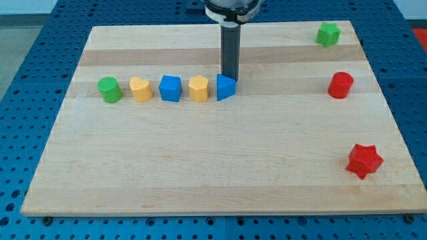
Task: Place the green star left to the red circle
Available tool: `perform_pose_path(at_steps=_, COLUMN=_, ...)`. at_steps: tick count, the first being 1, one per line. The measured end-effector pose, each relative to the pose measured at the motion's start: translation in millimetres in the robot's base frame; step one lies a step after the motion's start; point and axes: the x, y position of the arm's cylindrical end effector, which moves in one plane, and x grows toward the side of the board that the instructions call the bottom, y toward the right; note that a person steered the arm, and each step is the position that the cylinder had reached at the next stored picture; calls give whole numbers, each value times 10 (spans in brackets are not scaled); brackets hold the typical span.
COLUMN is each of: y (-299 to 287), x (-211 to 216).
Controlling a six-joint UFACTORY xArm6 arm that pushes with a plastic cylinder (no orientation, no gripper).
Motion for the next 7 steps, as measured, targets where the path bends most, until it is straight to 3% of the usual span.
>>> perform_pose_path(at_steps=1, y=99, x=-162)
perform_pose_path(at_steps=5, y=825, x=-1541)
perform_pose_path(at_steps=7, y=1579, x=-1742)
